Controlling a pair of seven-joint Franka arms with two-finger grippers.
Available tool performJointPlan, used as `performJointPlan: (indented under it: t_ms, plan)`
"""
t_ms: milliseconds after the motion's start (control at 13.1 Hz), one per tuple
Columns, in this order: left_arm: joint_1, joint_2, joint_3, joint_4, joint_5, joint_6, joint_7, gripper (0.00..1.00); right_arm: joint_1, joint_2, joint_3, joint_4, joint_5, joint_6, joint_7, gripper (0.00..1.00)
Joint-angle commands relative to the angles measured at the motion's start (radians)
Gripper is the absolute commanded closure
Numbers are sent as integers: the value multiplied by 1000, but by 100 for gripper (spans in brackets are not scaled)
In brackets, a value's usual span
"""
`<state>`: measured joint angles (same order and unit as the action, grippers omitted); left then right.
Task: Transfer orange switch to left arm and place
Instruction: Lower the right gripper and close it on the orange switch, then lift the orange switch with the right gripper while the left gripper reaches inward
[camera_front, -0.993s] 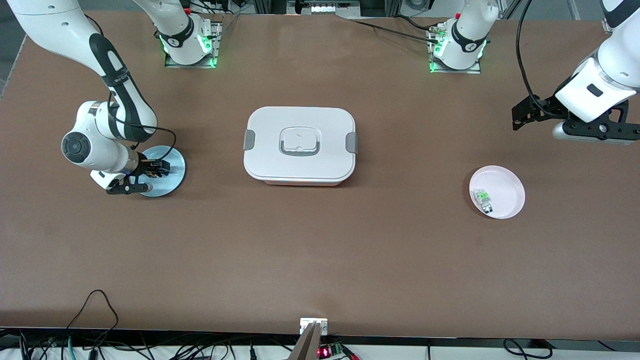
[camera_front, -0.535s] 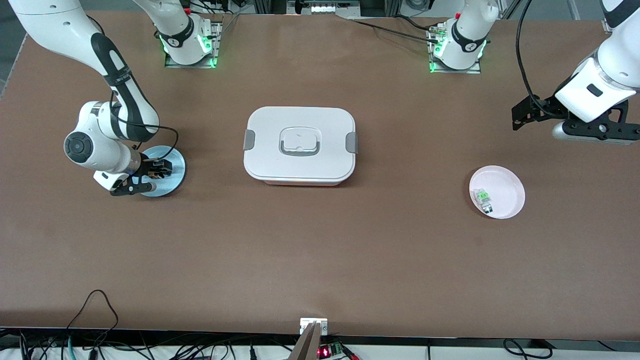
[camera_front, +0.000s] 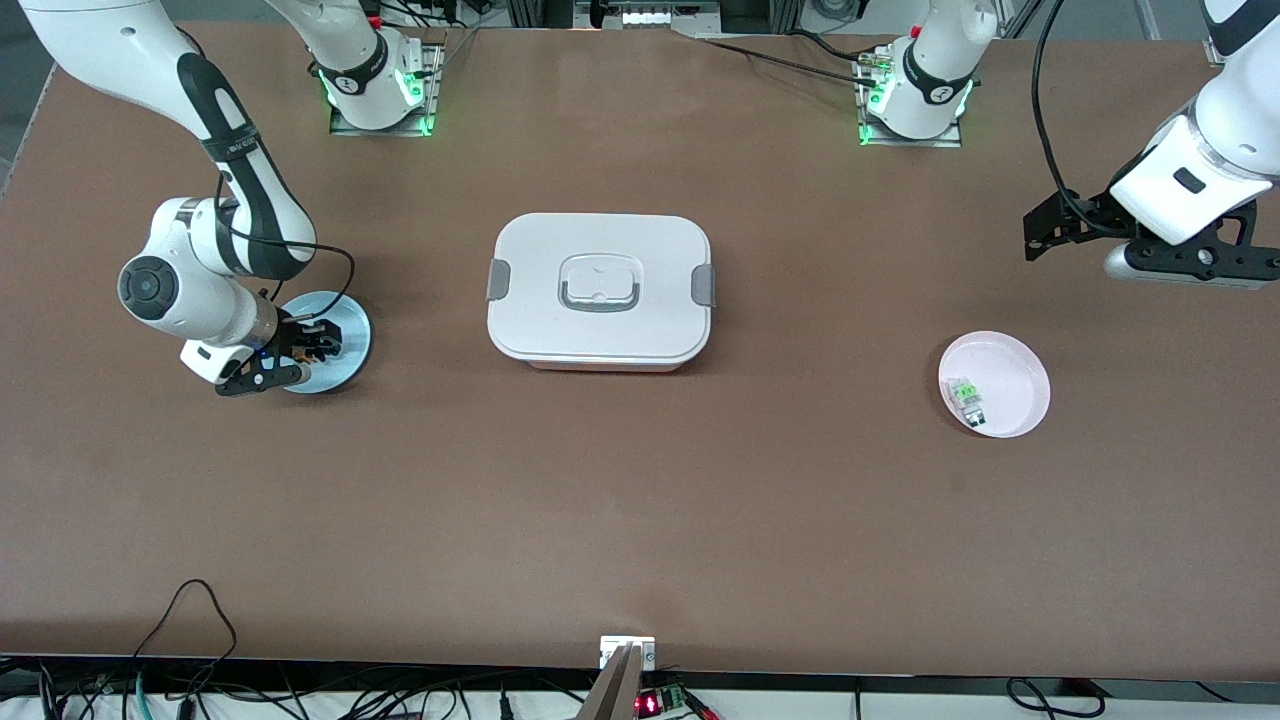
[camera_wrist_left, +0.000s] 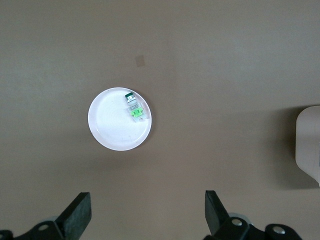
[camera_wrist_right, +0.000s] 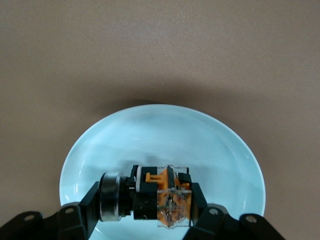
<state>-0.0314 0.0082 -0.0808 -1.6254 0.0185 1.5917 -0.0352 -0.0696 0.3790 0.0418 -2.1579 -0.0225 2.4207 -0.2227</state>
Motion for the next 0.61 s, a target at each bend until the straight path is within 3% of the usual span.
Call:
performJointPlan:
  t_ms: [0, 535]
  plan:
    - [-2, 13, -5, 32, 14, -21, -3, 0, -7, -51, 18, -10, 10, -40, -21, 67]
    - [-2, 13, -4, 32, 14, -21, -3, 0, -9, -126, 27, 9, 16, -103, -46, 68]
